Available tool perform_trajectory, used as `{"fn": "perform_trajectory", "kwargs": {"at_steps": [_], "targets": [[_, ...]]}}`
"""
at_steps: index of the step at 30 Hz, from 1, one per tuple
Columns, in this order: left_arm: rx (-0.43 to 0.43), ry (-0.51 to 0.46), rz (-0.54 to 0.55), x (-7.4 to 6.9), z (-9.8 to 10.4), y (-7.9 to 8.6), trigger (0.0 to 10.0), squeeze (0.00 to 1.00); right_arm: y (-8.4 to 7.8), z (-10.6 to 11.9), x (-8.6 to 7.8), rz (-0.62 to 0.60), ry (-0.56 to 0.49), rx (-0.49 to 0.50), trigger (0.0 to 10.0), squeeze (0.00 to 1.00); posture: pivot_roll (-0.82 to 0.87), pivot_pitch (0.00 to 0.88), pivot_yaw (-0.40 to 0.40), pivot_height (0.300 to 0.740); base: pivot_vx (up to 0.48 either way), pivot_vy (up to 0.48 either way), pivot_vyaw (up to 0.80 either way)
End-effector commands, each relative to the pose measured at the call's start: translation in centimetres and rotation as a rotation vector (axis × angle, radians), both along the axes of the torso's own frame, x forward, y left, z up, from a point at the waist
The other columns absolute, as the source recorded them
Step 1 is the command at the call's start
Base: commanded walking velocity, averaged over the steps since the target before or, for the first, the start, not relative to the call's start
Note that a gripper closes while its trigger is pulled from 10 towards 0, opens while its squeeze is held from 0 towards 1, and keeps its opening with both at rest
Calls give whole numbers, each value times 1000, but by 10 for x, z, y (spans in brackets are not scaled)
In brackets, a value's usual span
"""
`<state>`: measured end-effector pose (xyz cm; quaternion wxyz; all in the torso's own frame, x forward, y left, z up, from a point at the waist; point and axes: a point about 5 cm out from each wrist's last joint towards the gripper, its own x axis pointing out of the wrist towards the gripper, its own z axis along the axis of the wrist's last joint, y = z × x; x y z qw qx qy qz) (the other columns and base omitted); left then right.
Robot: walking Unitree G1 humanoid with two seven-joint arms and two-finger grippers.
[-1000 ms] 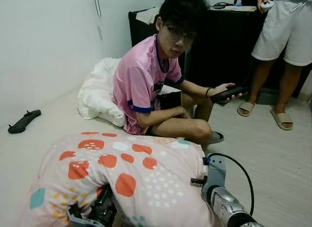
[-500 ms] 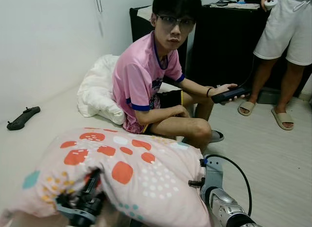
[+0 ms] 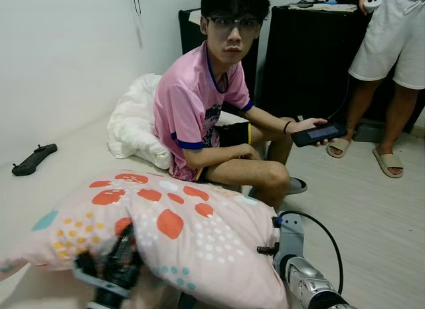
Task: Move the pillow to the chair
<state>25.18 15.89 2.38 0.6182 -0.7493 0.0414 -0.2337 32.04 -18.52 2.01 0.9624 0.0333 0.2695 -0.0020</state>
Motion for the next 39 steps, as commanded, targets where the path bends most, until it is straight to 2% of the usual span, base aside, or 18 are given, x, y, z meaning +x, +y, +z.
{"fn": "perform_trajectory", "kwargs": {"at_steps": [1,3,5,12,13,17,18,22,31,39], "targets": [[29,4,-54,-1,0,-9,10000,0,0,-7,-5,1,35,-8,10000,0,-58,134,-2,596,0,0,0],[25,7,-108,-4,0,-30,10000,0,-1,-6,-5,0,34,-12,10000,0,-57,134,-3,596,0,0,0],[18,1,-136,-5,2,-42,10000,0,-2,-6,-5,-2,34,-14,10000,0,-57,134,-3,596,0,0,0],[58,15,-128,0,7,-53,10000,0,-3,-6,-5,-5,35,-17,10000,0,-53,132,-2,596,0,0,0],[66,19,-110,2,8,-53,9176,0,-2,-6,-5,-5,35,-17,10000,0,-53,132,-2,596,0,0,0],[71,21,-97,4,9,-53,9176,0,-2,-6,-5,-5,35,-17,10000,0,-53,132,-2,596,0,0,0],[79,16,-86,6,11,-54,0,0,-2,-6,-5,-5,35,-18,10000,0,-52,130,-1,596,0,0,0],[100,11,-73,12,18,-59,0,0,-2,-6,-5,-7,36,-20,10000,0,-49,131,1,596,0,0,0],[137,66,-44,18,19,-74,0,0,-2,-6,-5,-11,39,-25,10000,0,-51,131,1,596,0,0,0],[152,88,-26,21,19,-75,0,0,-1,-3,-2,4,9,-31,10000,0,-50,126,-1,596,0,0,0]]}}
